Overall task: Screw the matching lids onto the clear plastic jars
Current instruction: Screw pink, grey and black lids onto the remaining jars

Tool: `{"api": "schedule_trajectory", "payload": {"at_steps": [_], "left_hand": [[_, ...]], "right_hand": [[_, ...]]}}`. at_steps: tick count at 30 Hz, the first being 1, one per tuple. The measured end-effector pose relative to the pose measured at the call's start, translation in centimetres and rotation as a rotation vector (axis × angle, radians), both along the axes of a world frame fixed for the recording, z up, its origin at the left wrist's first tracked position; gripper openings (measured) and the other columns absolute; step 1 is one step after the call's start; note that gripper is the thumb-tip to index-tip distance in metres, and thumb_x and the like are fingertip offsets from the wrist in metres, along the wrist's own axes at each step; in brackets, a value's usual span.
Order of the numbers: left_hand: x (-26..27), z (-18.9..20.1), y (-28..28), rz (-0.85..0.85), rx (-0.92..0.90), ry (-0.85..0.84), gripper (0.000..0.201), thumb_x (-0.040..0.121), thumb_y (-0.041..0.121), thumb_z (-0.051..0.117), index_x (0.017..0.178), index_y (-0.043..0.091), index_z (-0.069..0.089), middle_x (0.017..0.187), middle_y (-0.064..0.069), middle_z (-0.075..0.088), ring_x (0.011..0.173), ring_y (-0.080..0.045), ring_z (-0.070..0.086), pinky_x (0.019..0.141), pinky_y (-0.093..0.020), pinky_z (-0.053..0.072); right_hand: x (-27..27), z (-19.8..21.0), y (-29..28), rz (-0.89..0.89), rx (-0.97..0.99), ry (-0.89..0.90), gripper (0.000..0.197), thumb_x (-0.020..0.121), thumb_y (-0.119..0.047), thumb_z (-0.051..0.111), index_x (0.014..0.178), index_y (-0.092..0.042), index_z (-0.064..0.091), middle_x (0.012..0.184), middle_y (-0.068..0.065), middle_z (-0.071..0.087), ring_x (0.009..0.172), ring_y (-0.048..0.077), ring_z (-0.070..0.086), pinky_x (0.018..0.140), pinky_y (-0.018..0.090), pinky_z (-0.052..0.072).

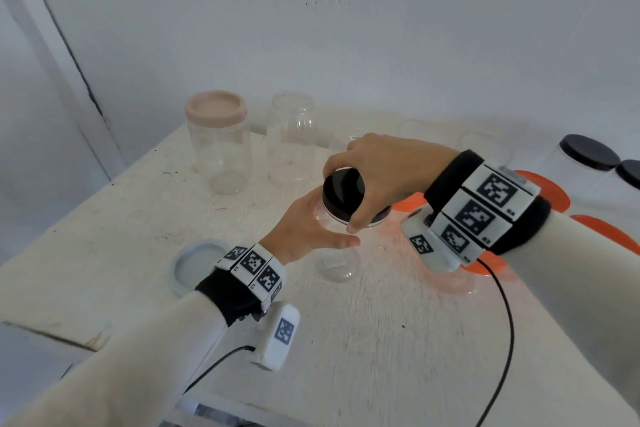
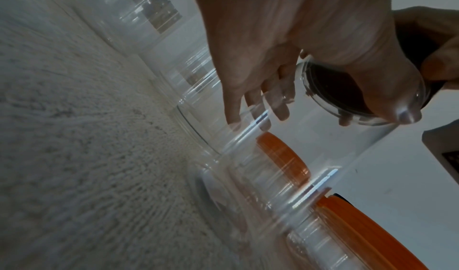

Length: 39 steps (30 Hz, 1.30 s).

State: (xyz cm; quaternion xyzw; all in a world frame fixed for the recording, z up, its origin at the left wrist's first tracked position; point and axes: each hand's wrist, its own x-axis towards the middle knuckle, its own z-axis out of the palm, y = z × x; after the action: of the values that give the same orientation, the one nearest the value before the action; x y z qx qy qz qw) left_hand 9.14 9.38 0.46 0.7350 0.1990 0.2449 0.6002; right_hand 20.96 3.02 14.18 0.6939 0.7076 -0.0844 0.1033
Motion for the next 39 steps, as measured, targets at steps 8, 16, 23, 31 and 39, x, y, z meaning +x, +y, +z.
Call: {"api": "schedule_trajectory", "payload": {"at_steps": [8,16,23,31,39], "left_hand": [[-0.1,-0.1,-0.5,0.03,-0.002,-0.003,0.082,0.046,0.038,0.083,0.122,0.029,0.054,0.115,0.011,0.065,0.113,-0.008,0.056,0.102,-0.037,0.041],[-0.3,0.3,-0.1,-0.002,0.054,0.063,0.085,0.047,0.042,0.084,0.125,0.031,0.051,0.12,0.015,0.061,0.117,-0.003,0.052,0.104,-0.035,0.04],[-0.6,0.6,0.5,-0.064,0.061,0.099,0.063,0.064,0.012,0.083,0.11,0.04,0.051,0.107,0.022,0.063,0.104,0.013,0.053,0.083,-0.006,0.043],[-0.6,0.4,0.9,-0.103,0.077,0.113,0.064,0.066,0.015,0.082,0.113,0.042,0.047,0.112,0.022,0.059,0.105,0.017,0.05,0.083,-0.002,0.04],[-0.6,0.2,1.2,-0.118,0.086,0.141,0.064,0.065,0.017,0.082,0.113,0.04,0.046,0.108,0.022,0.058,0.102,0.018,0.05,0.084,-0.003,0.04]], "right_hand": [[-0.8,-0.6,-0.8,-0.168,0.122,0.024,0.061,0.07,-0.066,0.065,0.099,-0.012,0.057,0.071,-0.005,0.051,0.039,0.004,0.042,0.039,0.018,0.032],[-0.8,0.0,-0.4,-0.079,-0.031,-0.11,0.071,0.069,-0.072,0.06,0.114,-0.017,0.052,0.084,-0.005,0.051,0.07,0.009,0.049,0.055,0.024,0.038],[0.3,1.2,-0.4,0.064,-0.159,0.082,0.073,0.06,-0.033,0.084,0.117,-0.04,0.039,0.114,-0.009,0.043,0.102,0.017,0.047,0.084,0.037,0.049],[0.2,0.9,-0.2,0.121,-0.202,0.054,0.081,0.063,-0.024,0.083,0.128,-0.04,0.038,0.124,-0.008,0.039,0.11,0.018,0.045,0.089,0.041,0.049],[0.0,0.4,-0.7,0.157,-0.193,0.023,0.082,0.066,-0.011,0.078,0.132,-0.039,0.038,0.128,-0.01,0.032,0.108,0.019,0.045,0.083,0.039,0.05]]}}
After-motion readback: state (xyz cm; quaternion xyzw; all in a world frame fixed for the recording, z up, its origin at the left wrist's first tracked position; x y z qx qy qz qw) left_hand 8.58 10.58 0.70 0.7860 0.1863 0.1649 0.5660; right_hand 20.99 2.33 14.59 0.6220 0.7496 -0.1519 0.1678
